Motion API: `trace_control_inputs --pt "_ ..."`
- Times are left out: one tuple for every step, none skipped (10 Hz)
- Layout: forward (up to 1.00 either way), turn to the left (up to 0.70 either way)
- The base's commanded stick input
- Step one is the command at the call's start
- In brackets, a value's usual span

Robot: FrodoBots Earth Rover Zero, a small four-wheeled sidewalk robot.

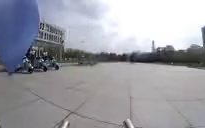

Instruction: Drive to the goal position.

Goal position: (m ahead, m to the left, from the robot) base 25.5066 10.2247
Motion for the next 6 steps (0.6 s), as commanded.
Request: trace_control_inputs --pt "1.0 -0.4" --pt "1.0 -0.4" --pt "1.0 0.0" --pt "1.0 0.0" --pt "1.0 0.0" --pt "1.0 0.0"
